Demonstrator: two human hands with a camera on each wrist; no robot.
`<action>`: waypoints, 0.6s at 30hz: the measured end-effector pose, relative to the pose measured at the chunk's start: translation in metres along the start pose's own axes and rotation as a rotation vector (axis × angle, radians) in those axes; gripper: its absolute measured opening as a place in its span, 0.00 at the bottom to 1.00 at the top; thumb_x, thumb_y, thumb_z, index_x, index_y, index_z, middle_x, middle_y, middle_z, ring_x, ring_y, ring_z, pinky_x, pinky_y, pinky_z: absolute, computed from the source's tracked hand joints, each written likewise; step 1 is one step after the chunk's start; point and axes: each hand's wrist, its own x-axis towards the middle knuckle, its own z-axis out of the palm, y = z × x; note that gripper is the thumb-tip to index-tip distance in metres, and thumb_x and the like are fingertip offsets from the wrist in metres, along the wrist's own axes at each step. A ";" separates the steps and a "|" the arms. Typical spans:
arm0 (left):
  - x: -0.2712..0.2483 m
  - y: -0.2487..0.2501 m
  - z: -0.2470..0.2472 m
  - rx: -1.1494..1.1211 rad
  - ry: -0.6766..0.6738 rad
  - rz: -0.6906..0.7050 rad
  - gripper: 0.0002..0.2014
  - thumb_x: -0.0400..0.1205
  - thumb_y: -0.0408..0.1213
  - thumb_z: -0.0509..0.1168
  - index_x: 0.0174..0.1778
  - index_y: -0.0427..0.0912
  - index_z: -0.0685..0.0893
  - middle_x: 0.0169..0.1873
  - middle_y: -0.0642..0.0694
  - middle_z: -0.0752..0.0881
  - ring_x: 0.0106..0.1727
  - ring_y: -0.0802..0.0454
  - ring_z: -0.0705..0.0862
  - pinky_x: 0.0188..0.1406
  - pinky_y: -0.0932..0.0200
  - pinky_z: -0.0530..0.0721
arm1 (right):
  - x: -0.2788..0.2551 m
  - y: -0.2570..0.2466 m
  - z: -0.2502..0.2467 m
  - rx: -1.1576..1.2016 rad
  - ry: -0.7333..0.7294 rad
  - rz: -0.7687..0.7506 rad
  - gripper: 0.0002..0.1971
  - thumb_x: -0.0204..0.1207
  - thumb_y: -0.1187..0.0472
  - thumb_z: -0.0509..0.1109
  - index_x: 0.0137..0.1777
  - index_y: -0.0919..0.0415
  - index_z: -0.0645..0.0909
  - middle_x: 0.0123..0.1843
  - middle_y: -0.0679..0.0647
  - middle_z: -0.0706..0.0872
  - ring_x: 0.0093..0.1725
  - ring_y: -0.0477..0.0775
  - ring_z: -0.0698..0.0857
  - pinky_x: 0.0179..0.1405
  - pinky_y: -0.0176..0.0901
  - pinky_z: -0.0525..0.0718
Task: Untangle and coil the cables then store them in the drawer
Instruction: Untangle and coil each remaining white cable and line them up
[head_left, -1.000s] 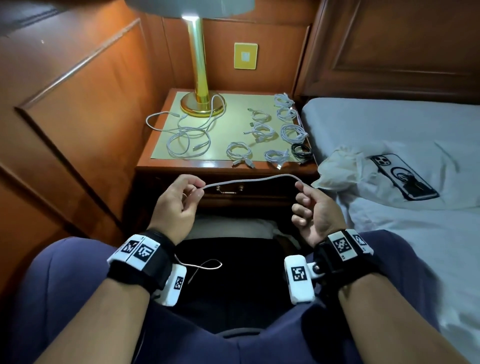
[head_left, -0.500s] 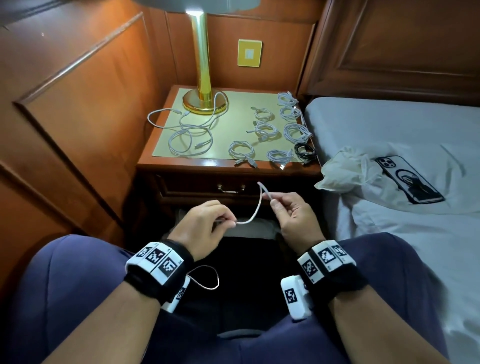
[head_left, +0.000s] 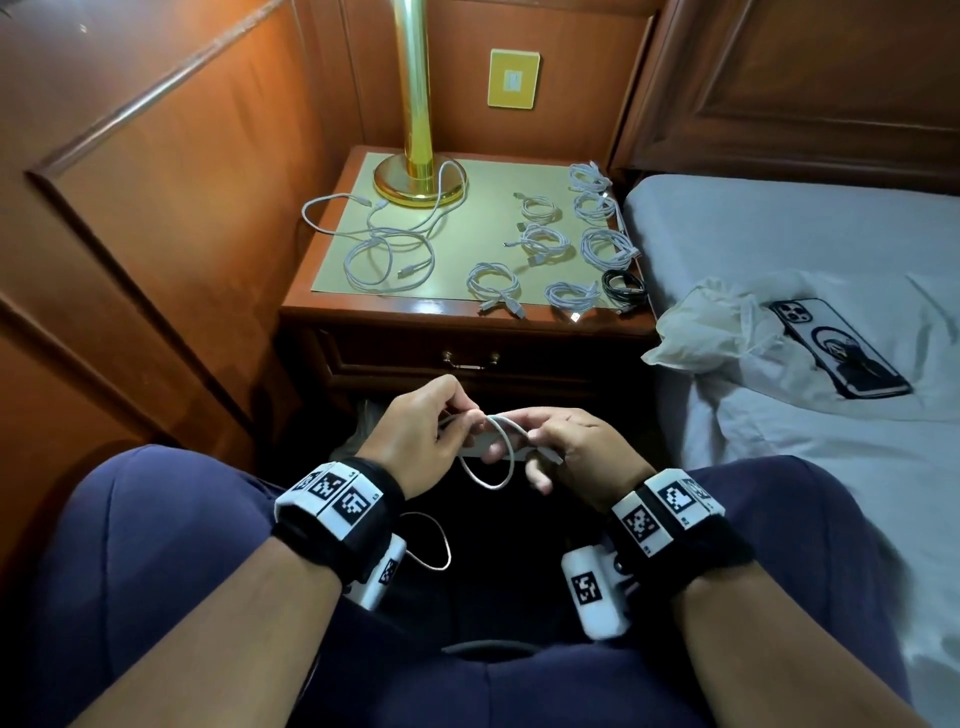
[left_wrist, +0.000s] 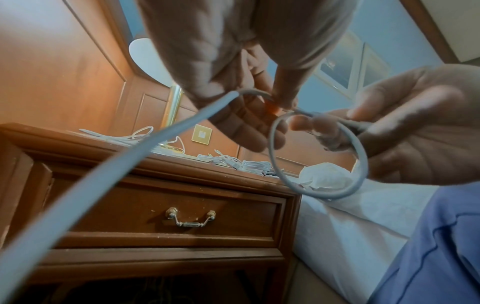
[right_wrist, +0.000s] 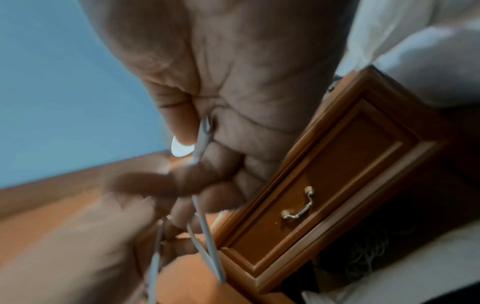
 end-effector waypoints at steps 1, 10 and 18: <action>0.000 -0.001 0.000 0.010 0.015 -0.003 0.08 0.83 0.33 0.71 0.41 0.46 0.80 0.39 0.53 0.90 0.39 0.60 0.89 0.41 0.67 0.83 | -0.001 -0.001 -0.001 0.079 -0.040 0.023 0.25 0.76 0.71 0.52 0.69 0.70 0.81 0.57 0.71 0.89 0.30 0.56 0.85 0.35 0.40 0.83; -0.001 -0.003 0.003 -0.080 0.132 0.015 0.08 0.81 0.34 0.74 0.40 0.41 0.81 0.40 0.57 0.88 0.41 0.59 0.88 0.47 0.52 0.89 | -0.003 -0.003 -0.006 0.109 -0.122 0.150 0.26 0.82 0.73 0.49 0.75 0.62 0.77 0.70 0.59 0.86 0.66 0.66 0.86 0.56 0.47 0.82; -0.001 0.001 0.006 -0.060 0.208 0.055 0.09 0.78 0.33 0.76 0.38 0.41 0.82 0.38 0.58 0.87 0.39 0.62 0.85 0.39 0.69 0.81 | 0.004 0.008 -0.014 -0.147 0.105 0.124 0.10 0.81 0.67 0.71 0.55 0.57 0.92 0.42 0.59 0.86 0.35 0.48 0.81 0.28 0.32 0.78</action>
